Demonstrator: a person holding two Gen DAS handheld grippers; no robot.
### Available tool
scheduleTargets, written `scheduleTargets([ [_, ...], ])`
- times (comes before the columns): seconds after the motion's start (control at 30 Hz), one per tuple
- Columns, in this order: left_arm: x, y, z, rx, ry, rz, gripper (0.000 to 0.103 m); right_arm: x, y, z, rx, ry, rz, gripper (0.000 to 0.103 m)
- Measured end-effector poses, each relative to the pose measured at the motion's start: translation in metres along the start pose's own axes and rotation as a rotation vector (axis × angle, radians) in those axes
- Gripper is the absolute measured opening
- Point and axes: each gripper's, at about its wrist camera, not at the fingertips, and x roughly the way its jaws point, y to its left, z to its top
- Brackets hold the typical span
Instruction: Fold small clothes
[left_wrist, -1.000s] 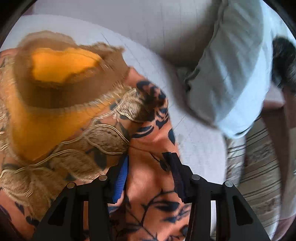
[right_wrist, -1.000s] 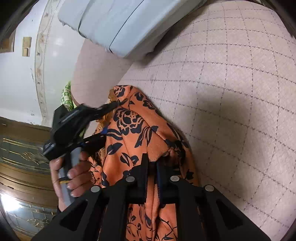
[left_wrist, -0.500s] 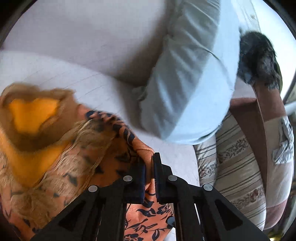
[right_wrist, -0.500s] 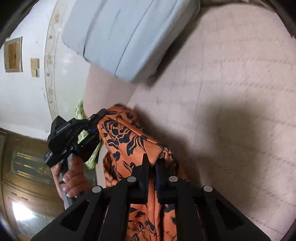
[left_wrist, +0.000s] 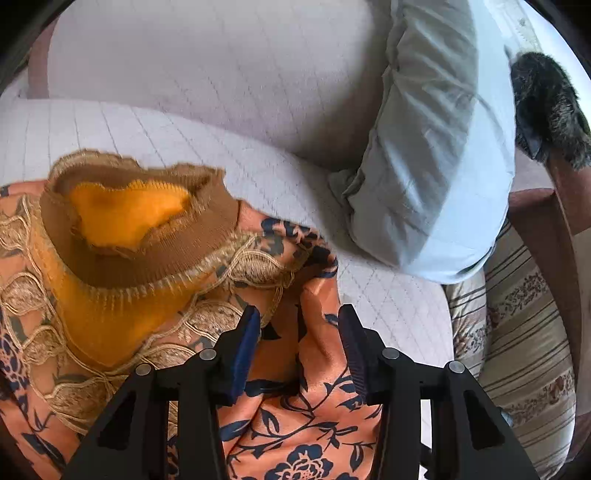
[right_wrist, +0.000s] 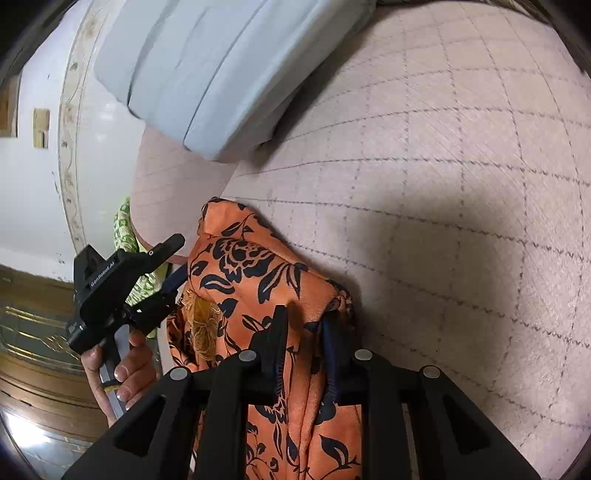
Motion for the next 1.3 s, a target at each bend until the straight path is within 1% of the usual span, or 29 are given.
scheduleTargets([
  [0.13,0.028,-0.006,0.005,-0.053,0.051,-0.058,0.042,0.002,-0.012,0.002,0.069,0.009,0.058,0.020],
  [0.17,0.036,-0.008,0.008,-0.081,0.058,-0.089,0.034,0.002,-0.015,0.003,0.085,0.009,0.071,0.020],
  [0.2,0.044,-0.012,0.011,-0.088,0.062,-0.110,0.022,0.004,-0.016,0.004,0.089,0.011,0.076,0.019],
  [0.23,0.050,-0.017,0.015,-0.076,0.067,-0.119,0.005,-0.001,-0.026,0.006,0.084,0.014,0.068,0.015],
  [0.27,0.052,-0.022,0.018,-0.078,0.064,-0.139,0.005,-0.003,-0.028,0.007,0.077,0.009,0.044,0.011],
  [0.33,0.049,-0.026,0.024,-0.104,0.031,-0.244,0.005,-0.006,-0.025,0.008,0.070,-0.005,0.032,0.008],
  [0.37,0.050,-0.027,0.025,-0.098,0.017,-0.244,0.005,-0.006,-0.024,0.008,0.070,-0.015,0.033,0.008],
  [0.4,0.053,-0.028,0.025,-0.083,0.012,-0.206,0.006,-0.008,-0.022,0.008,0.067,-0.029,0.022,0.008],
  [0.47,0.065,-0.029,0.022,-0.024,0.022,-0.071,0.008,-0.010,-0.024,0.010,0.045,-0.021,-0.009,0.008],
  [0.5,0.070,-0.026,0.020,-0.008,0.034,-0.002,0.015,-0.008,-0.024,0.010,0.040,-0.015,-0.027,0.008],
  [0.53,0.070,-0.022,0.019,-0.017,0.040,0.028,0.019,-0.008,-0.023,0.010,0.041,-0.016,-0.027,0.009],
  [0.57,0.063,-0.015,0.018,-0.039,0.029,0.023,0.028,-0.007,-0.021,0.010,0.043,-0.014,-0.022,0.010],
  [0.6,0.052,-0.011,0.018,-0.049,0.009,0.013,0.031,-0.008,-0.020,0.011,0.041,-0.013,-0.016,0.014],
  [0.67,0.026,-0.011,0.016,-0.036,-0.027,0.013,0.035,-0.014,-0.015,0.012,0.032,-0.035,-0.020,0.027],
  [0.7,0.008,-0.013,0.013,-0.016,-0.039,0.015,0.035,-0.021,-0.013,0.014,0.009,-0.051,-0.036,0.035],
  [0.73,-0.011,-0.015,0.007,0.013,-0.054,0.012,0.035,-0.028,-0.012,0.016,-0.010,-0.073,-0.050,0.035],
  [0.77,-0.036,-0.018,-0.002,0.056,-0.080,0.009,0.036,-0.032,-0.009,0.014,-0.020,-0.086,-0.057,0.035],
  [0.8,-0.066,-0.020,-0.018,0.110,-0.115,0.022,0.038,-0.037,-0.006,0.013,-0.037,-0.099,-0.063,0.035],
  [0.83,-0.089,-0.017,-0.033,0.141,-0.139,0.040,0.041,-0.043,0.000,0.011,-0.062,-0.114,-0.056,0.035],
  [0.87,-0.114,-0.011,-0.054,0.168,-0.165,0.056,0.046,-0.049,0.008,0.009,-0.085,-0.129,-0.049,0.035],
  [0.9,-0.144,-0.003,-0.082,0.184,-0.200,0.073,0.046,-0.053,0.015,0.006,-0.113,-0.142,-0.045,0.035],
  [0.93,-0.164,0.000,-0.100,0.188,-0.228,0.090,0.046,-0.056,0.021,0.001,-0.142,-0.149,-0.044,0.036],
  [0.97,-0.187,0.011,-0.130,0.189,-0.255,0.110,0.046,-0.059,0.029,-0.005,-0.177,-0.148,-0.038,0.036],
  [1.03,-0.223,0.037,-0.178,0.155,-0.286,0.114,0.047,-0.067,0.043,-0.026,-0.223,-0.134,-0.013,0.036],
  [1.1,-0.253,0.067,-0.236,0.103,-0.321,0.136,0.047,-0.074,0.060,-0.052,-0.250,-0.131,0.024,0.036],
  [1.17,-0.268,0.086,-0.275,0.075,-0.355,0.150,0.047,-0.080,0.078,-0.082,-0.298,-0.122,0.057,0.037],
  [1.23,-0.278,0.109,-0.314,0.041,-0.387,0.197,0.048,-0.094,0.088,-0.127,-0.381,-0.126,0.047,0.043],
  [1.27,-0.282,0.122,-0.332,0.036,-0.390,0.221,0.048,-0.095,0.090,-0.142,-0.398,-0.122,0.036,0.043],
  [1.3,-0.280,0.128,-0.342,0.032,-0.392,0.232,0.048,-0.098,0.090,-0.163,-0.419,-0.111,0.028,0.043],
])
